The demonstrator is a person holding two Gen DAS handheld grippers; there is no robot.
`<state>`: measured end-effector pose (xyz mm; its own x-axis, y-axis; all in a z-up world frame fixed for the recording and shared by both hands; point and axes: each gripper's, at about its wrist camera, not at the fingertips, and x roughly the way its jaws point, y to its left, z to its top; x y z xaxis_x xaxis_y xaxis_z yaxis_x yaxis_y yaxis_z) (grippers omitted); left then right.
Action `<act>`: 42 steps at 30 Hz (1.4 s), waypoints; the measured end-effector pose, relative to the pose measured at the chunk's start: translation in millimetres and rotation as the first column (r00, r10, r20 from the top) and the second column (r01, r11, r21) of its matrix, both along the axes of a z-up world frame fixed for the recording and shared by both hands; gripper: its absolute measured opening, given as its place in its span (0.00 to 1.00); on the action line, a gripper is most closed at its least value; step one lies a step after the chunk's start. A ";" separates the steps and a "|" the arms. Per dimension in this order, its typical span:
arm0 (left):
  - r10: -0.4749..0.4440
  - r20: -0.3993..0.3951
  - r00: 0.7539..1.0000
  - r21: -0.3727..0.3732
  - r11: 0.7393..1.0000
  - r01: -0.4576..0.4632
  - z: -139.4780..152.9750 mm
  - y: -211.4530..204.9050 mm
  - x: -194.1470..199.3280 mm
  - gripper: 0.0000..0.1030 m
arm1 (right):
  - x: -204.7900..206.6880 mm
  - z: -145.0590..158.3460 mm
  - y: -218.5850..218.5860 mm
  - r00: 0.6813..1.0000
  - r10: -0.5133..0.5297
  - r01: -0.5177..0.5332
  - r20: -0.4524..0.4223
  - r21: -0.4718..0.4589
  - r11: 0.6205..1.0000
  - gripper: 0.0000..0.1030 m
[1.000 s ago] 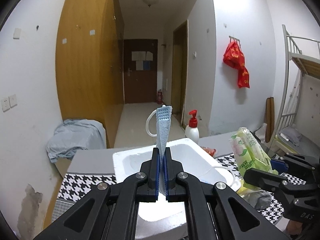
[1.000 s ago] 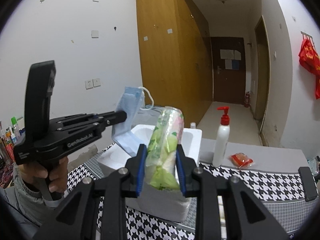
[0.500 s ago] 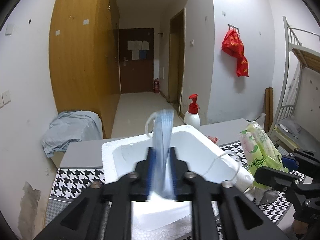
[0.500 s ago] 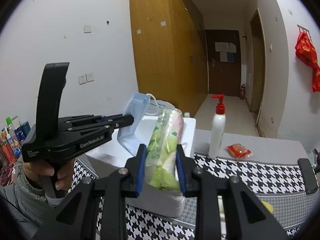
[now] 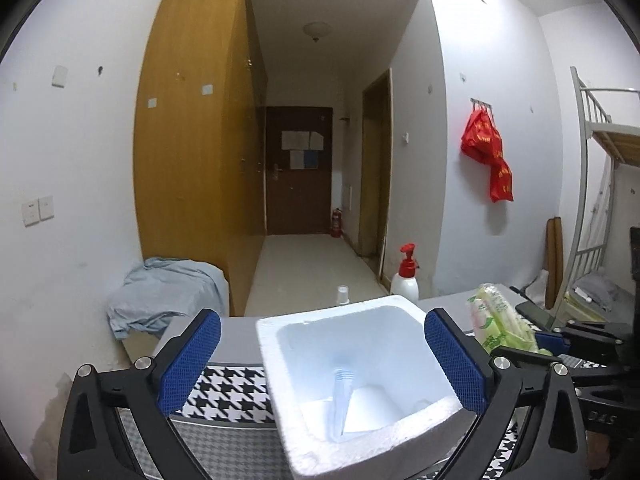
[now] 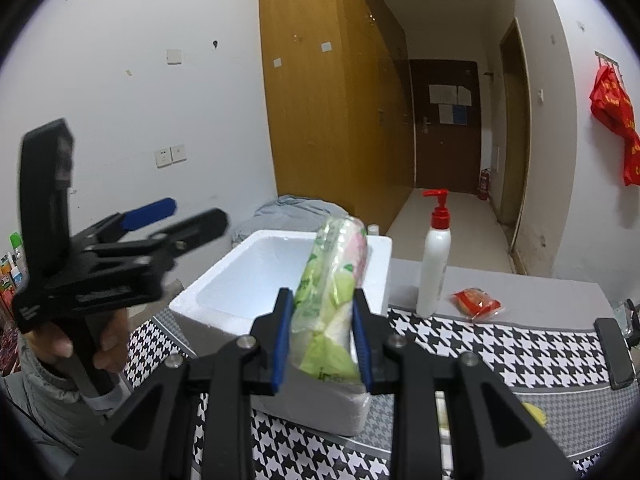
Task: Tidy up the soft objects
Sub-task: 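Open left gripper dropping mask into box while right gripper drops tissue pack in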
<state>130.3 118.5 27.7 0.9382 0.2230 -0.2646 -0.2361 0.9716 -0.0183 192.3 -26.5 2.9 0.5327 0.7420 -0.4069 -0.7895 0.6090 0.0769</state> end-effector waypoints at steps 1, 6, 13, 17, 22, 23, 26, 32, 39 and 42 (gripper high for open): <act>0.007 0.003 1.000 0.002 1.000 -0.007 1.3 1.9 -2.7 0.99 | 0.5 -0.1 1.0 1.000 0.003 -0.003 0.001 0.000 1.000 0.32; 0.052 0.000 0.999 0.005 0.999 -0.052 0.5 8.8 -9.5 0.99 | -0.4 3.9 13.4 0.999 0.032 -0.032 0.012 -0.005 0.999 0.32; 0.079 -0.012 0.997 -0.002 0.997 -0.079 -2.3 13.7 -16.3 0.99 | 8.2 6.1 34.6 0.998 0.059 -0.059 -0.001 -0.011 0.998 0.32; 0.086 -0.019 0.996 -0.002 0.996 -0.086 -5.2 15.7 -21.4 0.99 | 11.8 6.9 45.3 0.997 0.075 -0.075 -0.008 -0.019 0.997 0.32; 0.100 -0.029 0.995 -0.016 0.995 -0.100 -12.6 22.0 -28.7 0.99 | 17.4 5.5 56.1 0.997 0.079 -0.079 -0.023 -0.029 0.996 0.32; 0.100 -0.032 0.994 -0.020 0.995 -0.101 -13.7 22.9 -29.7 0.99 | 17.9 4.9 57.8 0.997 0.078 -0.079 -0.027 -0.031 0.996 0.32; 0.096 -0.047 0.994 -0.024 0.995 -0.097 -18.4 24.5 -30.9 0.99 | 19.7 3.0 63.0 0.996 0.080 -0.081 -0.036 -0.035 0.996 0.32; 0.086 -0.053 0.995 -0.047 0.995 -0.089 -24.2 28.5 -33.9 0.99 | 26.0 -1.4 71.2 0.995 0.087 -0.090 -0.055 -0.047 0.995 0.35; 0.077 -0.060 0.995 -0.048 0.996 -0.080 -28.6 25.0 -37.6 0.99 | 23.0 -2.6 72.7 0.994 0.099 -0.101 -0.054 -0.035 0.994 0.64; 0.072 -0.066 0.995 -0.054 0.996 -0.076 -30.2 23.8 -37.3 0.99 | 20.2 -3.3 72.0 0.994 0.099 -0.101 -0.050 -0.041 0.994 0.67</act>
<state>93.0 142.3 -2.5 0.9006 0.2742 -0.3371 -0.3095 0.9493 -0.0548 212.4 45.5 -0.4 0.4362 0.7715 -0.4631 -0.8425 0.5310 0.0911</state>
